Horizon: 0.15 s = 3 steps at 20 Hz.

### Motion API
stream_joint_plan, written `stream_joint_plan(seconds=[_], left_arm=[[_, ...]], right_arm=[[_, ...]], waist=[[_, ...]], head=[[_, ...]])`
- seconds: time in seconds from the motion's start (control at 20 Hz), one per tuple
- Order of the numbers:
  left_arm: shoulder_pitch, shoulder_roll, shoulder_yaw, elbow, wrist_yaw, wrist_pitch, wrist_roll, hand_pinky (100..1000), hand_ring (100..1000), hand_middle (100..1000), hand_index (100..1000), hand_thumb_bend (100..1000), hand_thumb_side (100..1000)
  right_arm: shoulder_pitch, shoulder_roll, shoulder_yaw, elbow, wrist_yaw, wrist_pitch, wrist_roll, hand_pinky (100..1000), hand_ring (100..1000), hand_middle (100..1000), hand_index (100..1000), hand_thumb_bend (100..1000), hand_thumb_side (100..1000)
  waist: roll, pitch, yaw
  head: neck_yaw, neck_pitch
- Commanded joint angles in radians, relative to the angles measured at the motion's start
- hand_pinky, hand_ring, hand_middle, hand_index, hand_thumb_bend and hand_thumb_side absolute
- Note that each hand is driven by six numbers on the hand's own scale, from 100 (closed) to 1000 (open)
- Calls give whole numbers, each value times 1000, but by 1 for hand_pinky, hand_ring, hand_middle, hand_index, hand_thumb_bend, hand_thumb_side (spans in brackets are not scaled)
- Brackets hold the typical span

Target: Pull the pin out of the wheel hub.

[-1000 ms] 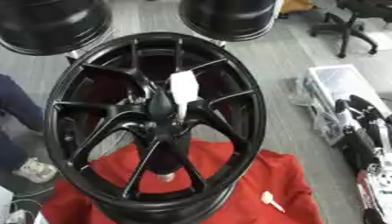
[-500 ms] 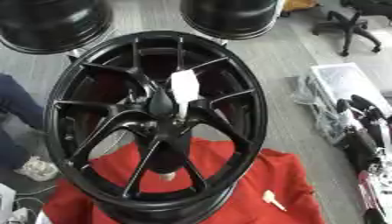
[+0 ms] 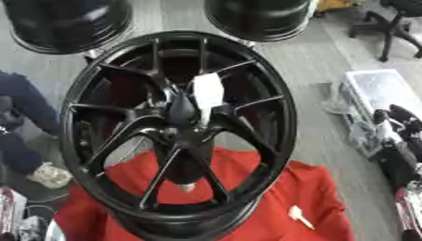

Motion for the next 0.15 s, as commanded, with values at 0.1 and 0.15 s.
stream_joint_plan(seconds=[0.1,0.15], left_arm=[[-8,5,-4,-16,-8,-1,-7,686,817,696,683,308,776],[-8,3,-3,-16,-8,-1,-7,686,816,696,683,308,777]], right_arm=[[-7,-13,-2,-16,-4,-3,2,803,790,758,831,347,440],[-7,-12,-1,-16,-4,-2,2,803,790,759,831,347,441]], waist=[[1,-4,1],[1,-5,2]], head=[[14,6],[14,6]])
